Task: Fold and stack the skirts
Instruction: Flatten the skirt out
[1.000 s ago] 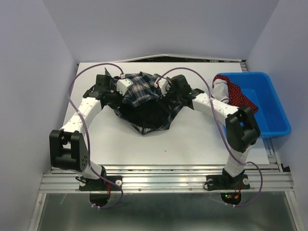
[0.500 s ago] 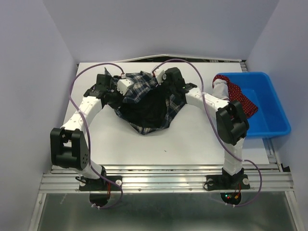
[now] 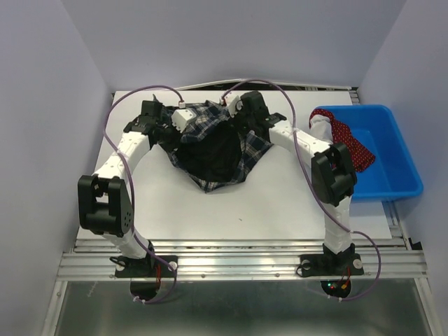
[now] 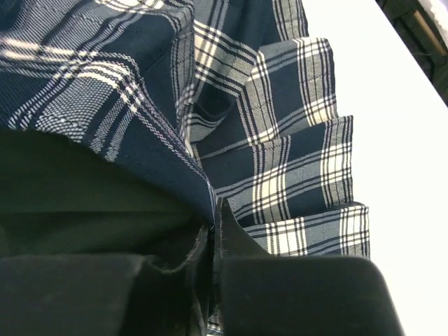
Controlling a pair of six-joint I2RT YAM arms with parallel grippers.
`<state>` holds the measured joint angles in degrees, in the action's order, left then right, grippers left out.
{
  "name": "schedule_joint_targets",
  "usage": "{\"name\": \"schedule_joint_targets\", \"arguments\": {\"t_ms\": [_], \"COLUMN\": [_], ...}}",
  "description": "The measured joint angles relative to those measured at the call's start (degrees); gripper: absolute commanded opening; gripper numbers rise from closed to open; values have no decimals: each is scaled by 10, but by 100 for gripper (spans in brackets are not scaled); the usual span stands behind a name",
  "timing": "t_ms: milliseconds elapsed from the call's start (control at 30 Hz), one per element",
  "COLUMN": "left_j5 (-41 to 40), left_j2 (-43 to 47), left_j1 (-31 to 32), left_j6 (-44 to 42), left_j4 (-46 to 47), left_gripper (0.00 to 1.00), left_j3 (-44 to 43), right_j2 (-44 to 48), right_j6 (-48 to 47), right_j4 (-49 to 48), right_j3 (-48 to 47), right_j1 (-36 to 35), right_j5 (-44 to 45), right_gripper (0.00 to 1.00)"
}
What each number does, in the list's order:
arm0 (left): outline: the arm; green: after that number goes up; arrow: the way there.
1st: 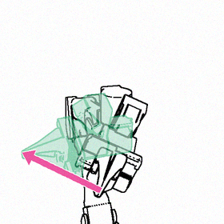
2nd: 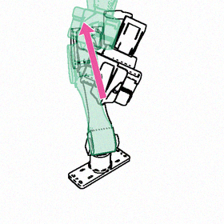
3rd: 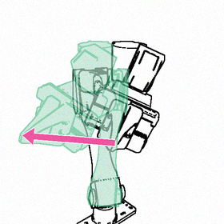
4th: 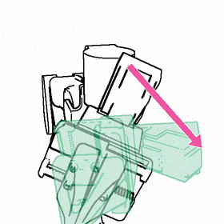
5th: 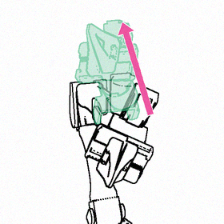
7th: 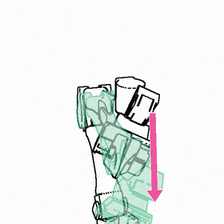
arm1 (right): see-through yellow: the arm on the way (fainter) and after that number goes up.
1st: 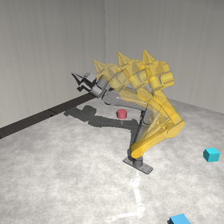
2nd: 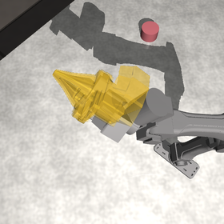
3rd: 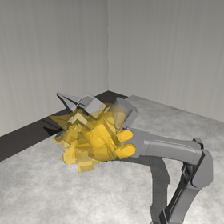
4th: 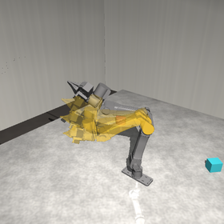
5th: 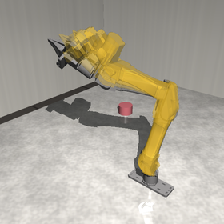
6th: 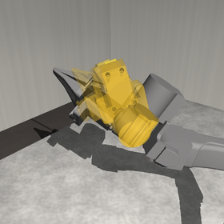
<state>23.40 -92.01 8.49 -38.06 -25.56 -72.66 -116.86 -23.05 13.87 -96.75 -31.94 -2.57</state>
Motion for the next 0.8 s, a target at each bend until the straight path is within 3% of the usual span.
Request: {"name": "schedule_joint_targets", "arguments": {"t_ms": [133, 167, 267, 333, 400, 500, 667, 800], "left_j5": [3, 3, 3, -7, -22, -43, -83, -117], "left_j2": [0, 2, 35, 108, 162, 238, 215, 123], "left_j1": [0, 0, 3, 21, 53, 155, 288, 350], "left_j6": [-3, -8, -37, -66, -85, -101, -89, -52], "left_j4": [0, -3, -2, -14, -23, -16, 26, 72], "left_gripper": [56, 59, 59, 59, 59, 59, 59, 59], "left_j3": [-5, -5, 27, 83, 115, 163, 223, 236], "right_j2": [-35, -37, -38, -38, -38, -38, -39, -39], "right_j6": [20, 26, 47, 60, 77, 99, 116, 122], "right_j4": [22, 27, 42, 44, 43, 43, 48, 50], "right_j3": [-41, -45, -61, -76, -88, -91, -91, -91], "right_j1": [19, 24, 39, 46, 50, 52, 52, 52], "right_j5": [-13, -15, -16, -17, -20, -24, -26, -26], "right_gripper": [1, 1, 1, 1, 1, 1, 1, 1]}}
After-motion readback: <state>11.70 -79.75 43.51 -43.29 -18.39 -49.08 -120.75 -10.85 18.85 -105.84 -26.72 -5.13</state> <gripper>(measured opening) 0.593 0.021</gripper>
